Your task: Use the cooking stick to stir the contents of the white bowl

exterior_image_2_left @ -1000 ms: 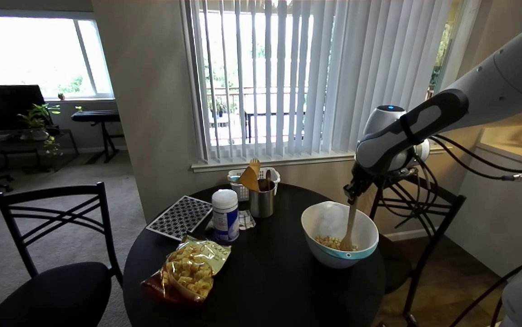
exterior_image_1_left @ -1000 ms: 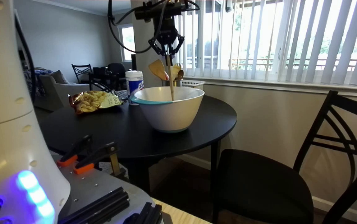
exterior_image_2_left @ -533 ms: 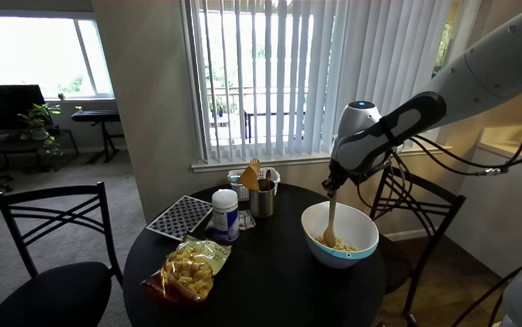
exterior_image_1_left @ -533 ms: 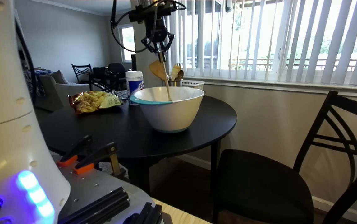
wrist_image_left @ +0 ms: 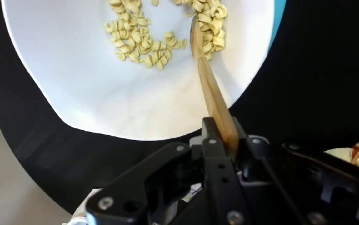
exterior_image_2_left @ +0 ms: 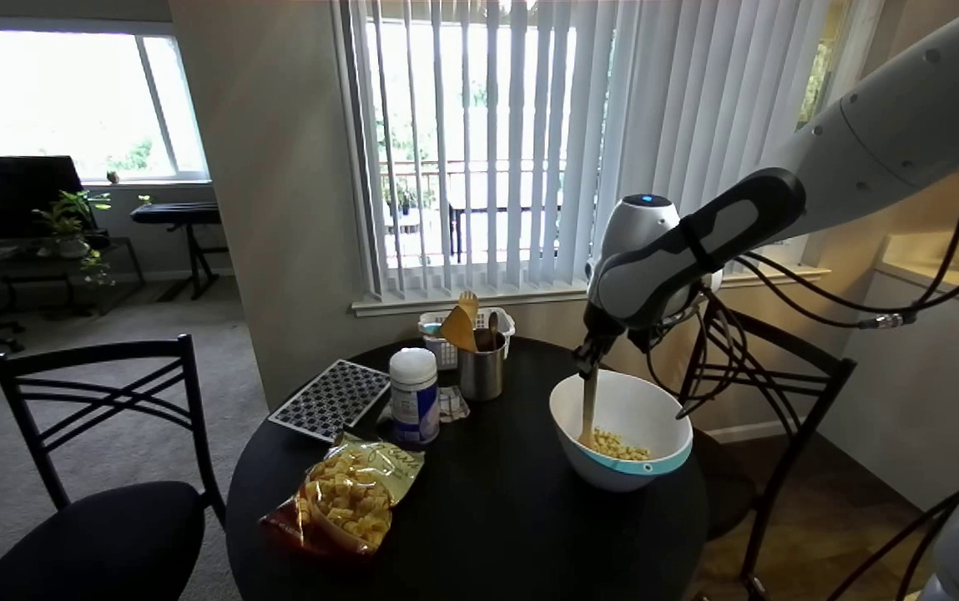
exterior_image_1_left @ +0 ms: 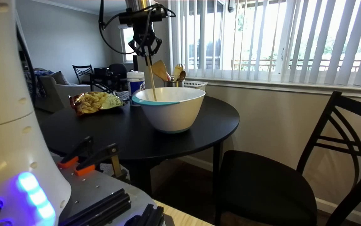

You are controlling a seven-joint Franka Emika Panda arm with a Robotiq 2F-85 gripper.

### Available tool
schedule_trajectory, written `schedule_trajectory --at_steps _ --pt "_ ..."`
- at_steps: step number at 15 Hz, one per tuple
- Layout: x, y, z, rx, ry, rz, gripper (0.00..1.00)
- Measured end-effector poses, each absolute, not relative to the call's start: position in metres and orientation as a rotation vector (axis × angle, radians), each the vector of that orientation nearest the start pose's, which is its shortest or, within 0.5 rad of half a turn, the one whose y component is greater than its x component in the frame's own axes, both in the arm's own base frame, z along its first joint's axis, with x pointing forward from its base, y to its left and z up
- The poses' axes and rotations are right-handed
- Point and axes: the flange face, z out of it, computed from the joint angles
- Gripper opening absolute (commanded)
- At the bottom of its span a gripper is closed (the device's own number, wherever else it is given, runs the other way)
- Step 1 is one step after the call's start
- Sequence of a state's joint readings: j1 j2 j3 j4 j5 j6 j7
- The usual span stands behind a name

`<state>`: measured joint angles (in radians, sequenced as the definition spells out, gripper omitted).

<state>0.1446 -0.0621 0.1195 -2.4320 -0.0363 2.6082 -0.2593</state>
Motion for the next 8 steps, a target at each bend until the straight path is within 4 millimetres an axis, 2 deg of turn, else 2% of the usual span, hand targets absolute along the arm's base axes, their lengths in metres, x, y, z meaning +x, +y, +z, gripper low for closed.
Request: schedule_trajectory --at_steps 3,8 --pt "0.47 0.123 0.351 -3.034 -0.867 -0.347 0.04" --pt "0.45 0.097 0.35 -3.082 -0.826 -0.322 0.04"
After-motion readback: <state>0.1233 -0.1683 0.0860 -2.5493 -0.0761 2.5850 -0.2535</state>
